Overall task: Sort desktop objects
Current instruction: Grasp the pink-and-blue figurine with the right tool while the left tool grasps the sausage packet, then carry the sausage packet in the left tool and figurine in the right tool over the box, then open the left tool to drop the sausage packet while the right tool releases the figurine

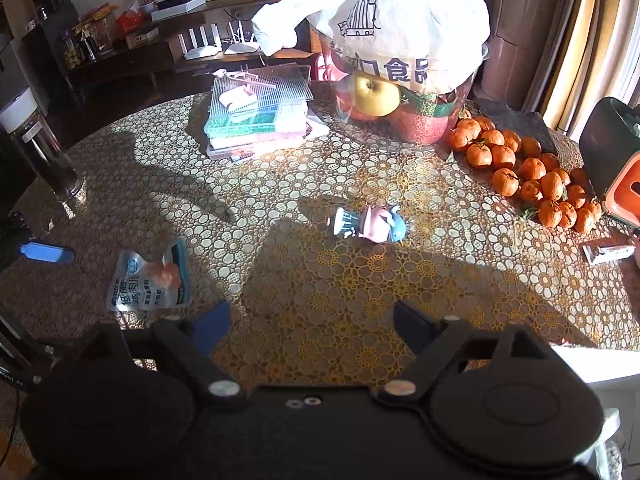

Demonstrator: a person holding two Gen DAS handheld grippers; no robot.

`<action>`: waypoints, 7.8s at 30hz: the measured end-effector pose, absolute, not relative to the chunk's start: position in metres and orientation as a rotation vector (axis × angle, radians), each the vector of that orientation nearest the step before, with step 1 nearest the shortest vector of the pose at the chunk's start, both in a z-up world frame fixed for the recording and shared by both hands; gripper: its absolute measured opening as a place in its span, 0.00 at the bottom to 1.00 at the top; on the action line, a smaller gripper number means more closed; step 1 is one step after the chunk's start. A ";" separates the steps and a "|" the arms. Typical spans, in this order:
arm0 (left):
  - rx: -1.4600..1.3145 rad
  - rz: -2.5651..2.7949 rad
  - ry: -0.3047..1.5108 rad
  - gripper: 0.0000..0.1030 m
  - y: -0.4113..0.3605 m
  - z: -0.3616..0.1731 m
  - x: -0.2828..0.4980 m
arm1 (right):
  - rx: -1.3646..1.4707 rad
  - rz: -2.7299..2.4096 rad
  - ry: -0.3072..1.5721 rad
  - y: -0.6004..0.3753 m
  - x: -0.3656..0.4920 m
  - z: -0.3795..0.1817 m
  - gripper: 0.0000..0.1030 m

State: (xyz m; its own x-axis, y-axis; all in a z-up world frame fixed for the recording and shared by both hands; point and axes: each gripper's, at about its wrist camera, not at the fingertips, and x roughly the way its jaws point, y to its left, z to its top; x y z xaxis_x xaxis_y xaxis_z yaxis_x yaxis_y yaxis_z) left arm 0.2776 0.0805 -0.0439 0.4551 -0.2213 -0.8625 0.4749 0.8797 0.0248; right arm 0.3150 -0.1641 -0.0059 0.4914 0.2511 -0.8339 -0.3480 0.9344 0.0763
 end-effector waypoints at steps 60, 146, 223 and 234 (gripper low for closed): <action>0.311 -0.496 1.021 0.47 0.057 -0.088 0.324 | 0.019 0.177 1.112 -0.163 0.429 -0.091 0.74; 0.208 -0.484 0.997 0.59 -0.053 0.046 0.176 | -0.048 0.355 1.010 -0.244 0.151 0.054 0.74; 0.386 -0.653 1.202 0.62 -0.338 -0.057 0.294 | 0.049 0.157 1.231 -0.458 0.192 -0.054 0.74; 0.314 -0.654 1.248 0.80 -0.328 -0.057 0.296 | 0.116 0.181 1.169 -0.467 0.185 -0.039 0.87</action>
